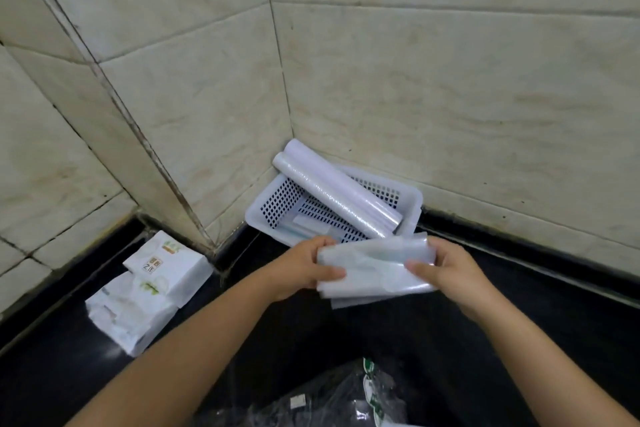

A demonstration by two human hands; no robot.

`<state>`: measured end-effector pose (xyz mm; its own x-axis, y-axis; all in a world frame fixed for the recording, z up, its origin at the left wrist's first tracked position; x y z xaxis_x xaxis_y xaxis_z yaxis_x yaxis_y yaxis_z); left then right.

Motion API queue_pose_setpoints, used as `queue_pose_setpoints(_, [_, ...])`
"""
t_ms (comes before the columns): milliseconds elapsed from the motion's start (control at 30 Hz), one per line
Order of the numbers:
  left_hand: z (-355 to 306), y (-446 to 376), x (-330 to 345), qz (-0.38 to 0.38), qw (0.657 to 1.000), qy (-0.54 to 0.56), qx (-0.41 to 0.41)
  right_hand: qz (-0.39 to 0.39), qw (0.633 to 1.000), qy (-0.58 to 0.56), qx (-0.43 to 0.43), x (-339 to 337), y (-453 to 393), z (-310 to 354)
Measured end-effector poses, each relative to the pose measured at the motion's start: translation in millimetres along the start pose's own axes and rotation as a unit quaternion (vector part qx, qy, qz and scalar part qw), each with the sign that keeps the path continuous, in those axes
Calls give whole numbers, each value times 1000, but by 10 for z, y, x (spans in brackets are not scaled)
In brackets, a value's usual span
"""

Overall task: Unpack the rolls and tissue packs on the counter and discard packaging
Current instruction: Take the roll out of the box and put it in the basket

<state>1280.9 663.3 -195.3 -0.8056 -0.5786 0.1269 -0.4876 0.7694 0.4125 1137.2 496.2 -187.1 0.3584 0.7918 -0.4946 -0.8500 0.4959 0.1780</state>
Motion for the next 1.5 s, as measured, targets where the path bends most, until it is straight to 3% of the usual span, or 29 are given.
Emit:
queue_pose_setpoints(100, [-163, -413, -203, -52, 999, 7, -14, -84, 995, -40, 38, -105, -217, -59])
queue_pose_setpoints(167, [-250, -729, -333, -99, 977, -186, -4, -133, 988, -49, 58, -159, -326, -126])
queue_pose_setpoints(233, [-270, -1065, -396, -86, 904, -418, -24, -166, 983, -49, 68, -190, -410, -203])
queue_pose_setpoints(300, [-186, -1356, -434, -51, 830, -546, -101, -181, 980, -37, 75, -199, -474, -285])
queue_pose_setpoints(367, [-81, -1578, -466, -17, 777, -605, -175, -190, 978, -41, 81, -212, -536, -368])
queue_pose_setpoints(433, [-26, -1684, -494, 10, 746, -641, -179, -192, 976, -48, 89, -207, -585, -403])
queue_pose_setpoints(633, [7, -1593, -658, 51, 705, -698, -116, -158, 983, -9, 95, -5, -747, -321])
queue_pose_setpoints(867, [-130, -1374, -846, 103, 738, -664, -61, -133, 973, 185, 38, 330, -974, -100])
queue_pose_setpoints(1033, [-137, -1194, -1073, 87, 744, -662, 7, -125, 970, 209, -9, 642, -1058, -1])
queue_pose_setpoints(1100, [-164, -1148, -1140, 77, 753, -654, 26, -112, 975, 194, 17, 751, -1136, -19])
queue_pose_setpoints(1233, [-256, -1108, -1151, 64, 772, -631, 38, -6, 989, 89, 119, 1001, -1290, -37])
queue_pose_setpoints(1367, [-262, -1180, -1074, 70, 774, -629, 2, 78, 966, -21, 245, 1276, -1511, -39])
queue_pose_setpoints(1433, [-235, -1241, -1044, 58, 767, -639, -14, 116, 946, -4, 301, 1348, -1576, -72])
queue_pose_setpoints(1500, [-192, -1305, -1007, 49, 753, -655, -35, 177, 934, 99, 294, 1368, -1598, -110])
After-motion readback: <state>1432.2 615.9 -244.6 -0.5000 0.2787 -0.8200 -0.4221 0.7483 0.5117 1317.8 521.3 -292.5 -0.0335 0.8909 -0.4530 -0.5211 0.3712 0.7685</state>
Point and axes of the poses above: each hand's wrist, its own y-axis away from the middle knuckle, its own x-axis out of the palm, z = x × y, the point moved 2 cm from there along -y, towards the middle knuckle, and after that the axes turned 15 degrees about y, right-handed, at the moved point
